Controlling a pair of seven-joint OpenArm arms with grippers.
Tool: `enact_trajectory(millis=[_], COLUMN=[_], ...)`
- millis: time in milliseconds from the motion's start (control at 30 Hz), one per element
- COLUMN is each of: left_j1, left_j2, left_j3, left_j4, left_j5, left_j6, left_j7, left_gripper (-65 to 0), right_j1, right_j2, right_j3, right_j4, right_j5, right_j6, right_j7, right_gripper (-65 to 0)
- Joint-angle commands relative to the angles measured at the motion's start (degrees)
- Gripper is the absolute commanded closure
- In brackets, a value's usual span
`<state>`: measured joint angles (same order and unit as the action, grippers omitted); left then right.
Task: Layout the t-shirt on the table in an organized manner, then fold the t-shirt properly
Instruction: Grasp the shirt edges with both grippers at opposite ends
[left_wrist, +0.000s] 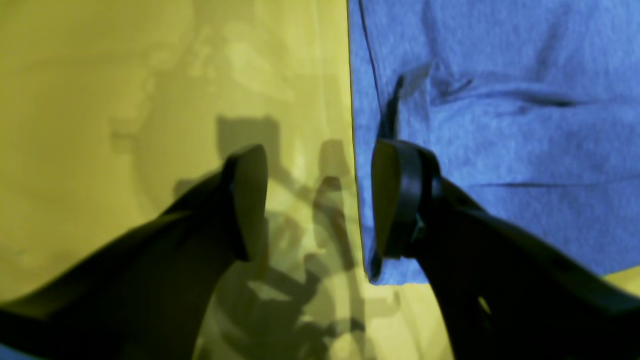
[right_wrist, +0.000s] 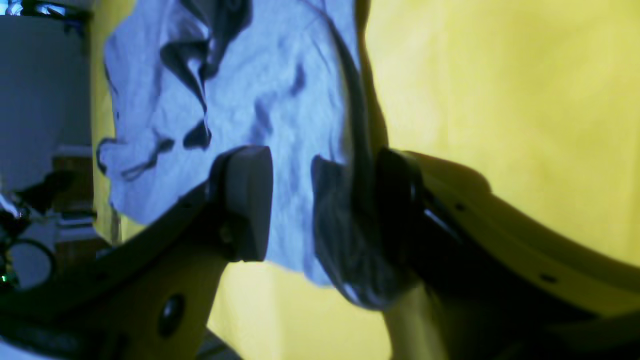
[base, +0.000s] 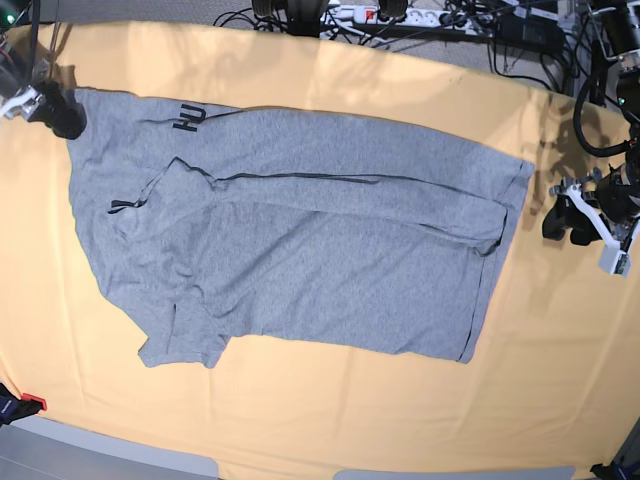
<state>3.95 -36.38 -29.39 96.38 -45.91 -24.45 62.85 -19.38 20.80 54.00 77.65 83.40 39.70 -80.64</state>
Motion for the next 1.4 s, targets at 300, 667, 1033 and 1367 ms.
enact_trajectory(millis=[300,667,1033,1367], left_j1=[-0.9,-0.9,-0.2,5.1], left_j2=[-1.4,-1.4,-0.6,5.4], left_j3=[-0.7,-0.8,-0.8,-0.7], left_j4=[0.8,0.8,0.8,0.8], left_j5=[-0.8,-4.3,0.8,-0.4], left_j6=[0.0,2.8,6.4,4.5], left_j7=[-0.8,4.0,6.2,3.5], left_gripper=[-34.2,-34.2,-34.3,-34.3], right_j1=[0.0,0.0,0.0,0.3], right_j2=[1.3,4.2,7.0,7.0], right_j3=[-6.4,-8.2,-8.2,-8.2], right_j4=[0.7,0.7,0.7,0.7], right_j5=[1.6,1.6,1.6,1.6], right_j6=[0.3,0.3,0.3,0.3], right_j7=[0.6,0.6,0.6,0.6], right_gripper=[-34.9,0.0,0.0,0.0])
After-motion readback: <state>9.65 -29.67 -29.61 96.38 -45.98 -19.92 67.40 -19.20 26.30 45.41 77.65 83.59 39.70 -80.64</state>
